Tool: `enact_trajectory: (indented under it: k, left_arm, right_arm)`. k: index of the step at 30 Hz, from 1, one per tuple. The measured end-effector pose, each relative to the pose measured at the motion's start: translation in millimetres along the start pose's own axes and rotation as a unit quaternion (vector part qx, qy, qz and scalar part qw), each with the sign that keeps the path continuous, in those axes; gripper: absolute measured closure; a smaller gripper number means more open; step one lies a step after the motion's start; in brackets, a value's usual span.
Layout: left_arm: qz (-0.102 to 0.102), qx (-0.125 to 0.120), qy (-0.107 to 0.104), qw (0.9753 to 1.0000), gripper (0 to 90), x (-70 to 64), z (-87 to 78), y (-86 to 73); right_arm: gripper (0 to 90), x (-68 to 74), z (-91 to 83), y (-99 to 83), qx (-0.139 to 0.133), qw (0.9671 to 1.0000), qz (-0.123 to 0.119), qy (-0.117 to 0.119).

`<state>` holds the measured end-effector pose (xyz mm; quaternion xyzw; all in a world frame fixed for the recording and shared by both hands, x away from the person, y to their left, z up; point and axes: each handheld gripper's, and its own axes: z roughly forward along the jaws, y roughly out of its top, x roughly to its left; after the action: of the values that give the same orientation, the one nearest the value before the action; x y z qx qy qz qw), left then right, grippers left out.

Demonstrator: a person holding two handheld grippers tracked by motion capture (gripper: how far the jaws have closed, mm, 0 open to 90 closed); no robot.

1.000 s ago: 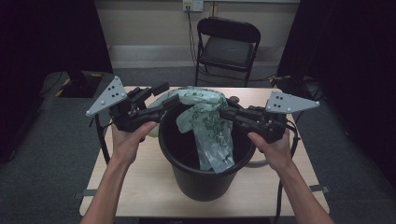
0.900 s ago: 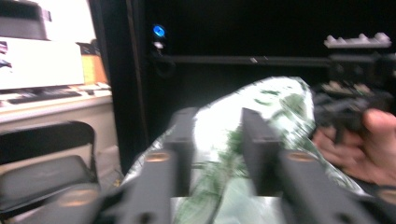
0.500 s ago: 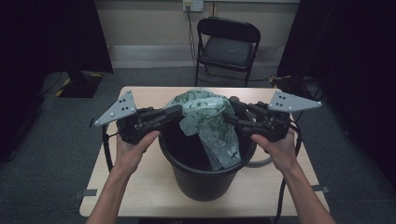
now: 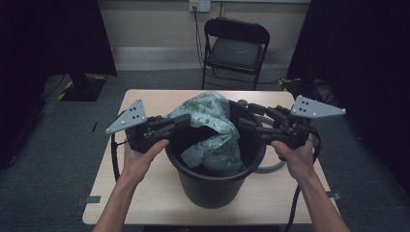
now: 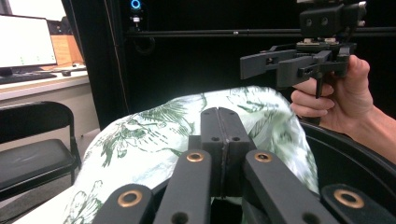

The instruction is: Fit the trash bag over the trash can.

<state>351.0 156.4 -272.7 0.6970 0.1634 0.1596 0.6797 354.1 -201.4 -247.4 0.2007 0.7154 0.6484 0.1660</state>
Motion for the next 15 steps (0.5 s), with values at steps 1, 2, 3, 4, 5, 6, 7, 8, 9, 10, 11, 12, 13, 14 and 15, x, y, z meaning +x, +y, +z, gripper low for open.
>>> enact_trajectory:
  k: [1, 2, 3, 4, 5, 6, 7, 8, 9, 10, 11, 12, 13, 14, 15]
  left_arm:
    - [0.0, 0.0, 0.0, 1.0, 90.0, 0.0, 0.0, 0.0]
    - [0.006, 0.003, -0.002, 1.0, 90.0, -2.8, 0.7, 0.4]
    - [0.006, 0.003, -0.002, 1.0, 89.8, -2.8, 0.7, 0.4]
    - [0.004, 0.0, -0.006, 1.0, 87.9, -4.7, -0.3, 0.9]
    - [0.003, -0.005, -0.004, 1.0, 84.7, -5.4, -2.0, 1.8]
    - [0.004, -0.009, -0.004, 0.9999, 80.8, -5.8, -4.2, 3.0]
    - [0.004, -0.009, -0.004, 0.9999, 78.9, -5.8, -4.2, 3.0]
    - [0.003, -0.017, 0.0, 0.9998, 76.7, -6.2, -8.9, 6.5]
    - [0.005, -0.018, 0.0, 0.9998, 73.9, -5.5, -11.5, 8.5]
    - [0.003, -0.022, 0.001, 0.9997, 72.1, -5.0, -13.7, 10.2]
    - [0.003, -0.024, 0.007, 0.9997, 71.0, -3.8, -15.6, 11.5]
    - [0.003, -0.024, 0.007, 0.9997, 69.5, -3.8, -15.6, 11.5]
    - [0.001, -0.025, 0.011, 0.9996, 69.5, -2.2, -17.2, 12.1]
    - [-0.005, -0.026, 0.02, 0.9995, 66.9, 3.7, -19.0, 9.9]
    - [-0.011, -0.022, 0.027, 0.9993, 64.8, 7.3, -19.7, 7.1]
  right_arm:
    - [43.5, 0.0, 0.0, 0.0, 0.0, 1.0, 0.0, 0.0]
    - [43.4, 2.0, 3.7, -0.1, 0.005, 1.0, -0.003, 0.005]
    - [43.4, 2.0, 3.7, -0.1, 0.005, 1.0, -0.003, 0.005]
    - [42.8, 3.5, 7.1, -1.4, 0.009, 0.9999, -0.006, 0.005]
    - [42.7, 3.7, 8.2, -2.2, 0.012, 0.9999, -0.006, 0.004]
    - [42.7, 3.7, 9.0, -3.1, 0.013, 0.9999, -0.006, 0.003]
    - [42.7, 3.7, 9.0, -3.1, 0.013, 0.9999, -0.006, 0.003]
    - [42.5, 2.8, 9.9, -4.4, 0.014, 0.9999, -0.006, 0.003]
    - [42.5, 2.2, 10.0, -4.7, 0.014, 0.9999, -0.004, 0.002]
    - [42.5, 1.6, 10.0, -4.8, 0.012, 0.9999, -0.003, 0.001]
    - [42.5, 1.3, 10.0, -4.8, 0.012, 0.9999, -0.001, 0.001]
    - [42.5, 1.3, 10.0, -4.8, 0.012, 0.9999, -0.001, 0.001]
    - [42.3, 1.0, 10.1, -4.9, 0.011, 0.9999, -0.001, 0.002]
    - [42.2, 1.6, 10.4, -5.2, 0.012, 0.9999, 0.0, 0.002]
    - [42.0, 1.7, 10.5, -5.5, 0.014, 0.9999, -0.001, 0.003]
